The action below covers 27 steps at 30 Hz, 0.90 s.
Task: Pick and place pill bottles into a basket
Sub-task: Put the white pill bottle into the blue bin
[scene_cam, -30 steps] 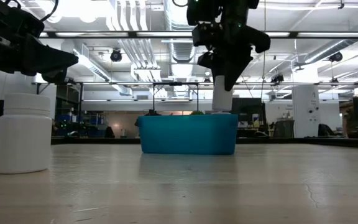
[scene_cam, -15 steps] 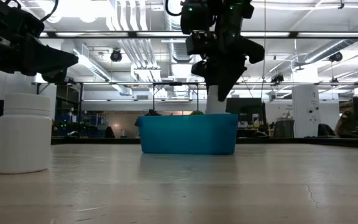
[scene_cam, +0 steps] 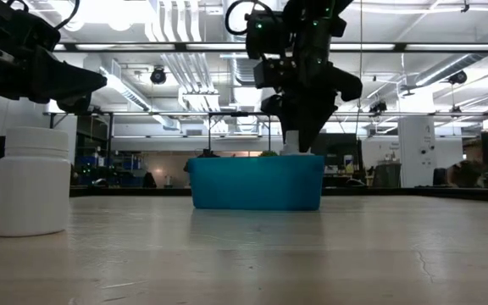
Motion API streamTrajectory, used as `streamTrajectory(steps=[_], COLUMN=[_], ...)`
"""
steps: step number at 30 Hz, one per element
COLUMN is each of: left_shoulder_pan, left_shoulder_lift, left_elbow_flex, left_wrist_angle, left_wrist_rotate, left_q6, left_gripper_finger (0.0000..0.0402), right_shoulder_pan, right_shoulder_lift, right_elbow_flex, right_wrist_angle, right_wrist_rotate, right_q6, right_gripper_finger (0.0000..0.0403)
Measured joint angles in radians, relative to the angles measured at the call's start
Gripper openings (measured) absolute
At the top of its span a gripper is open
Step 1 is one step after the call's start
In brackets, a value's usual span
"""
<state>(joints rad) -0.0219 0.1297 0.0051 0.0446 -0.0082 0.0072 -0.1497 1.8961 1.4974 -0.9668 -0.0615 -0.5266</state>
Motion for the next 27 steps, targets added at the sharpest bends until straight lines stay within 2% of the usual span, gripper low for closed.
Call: streamTrajectory(steps=[8,27], left_shoulder_pan=[0.000,0.000], left_shoulder_lift=[0.000,0.000], left_elbow_flex=[0.000,0.000], left_wrist_angle=[0.000,-0.001], left_wrist_rotate=[0.000,0.000], left_q6=[0.000,0.000], left_gripper_finger=[0.0033,0.0033], right_shoulder_pan=[-0.001,-0.001], right_shoulder_lift=[0.000,0.005], right_elbow_flex=[-0.049,-0.054], right_wrist_angle=[0.036,0.055], right_wrist_rotate=[0.000,0.000], right_q6=[-0.004,-0.019], right_gripper_finger=[0.0157,0.0157])
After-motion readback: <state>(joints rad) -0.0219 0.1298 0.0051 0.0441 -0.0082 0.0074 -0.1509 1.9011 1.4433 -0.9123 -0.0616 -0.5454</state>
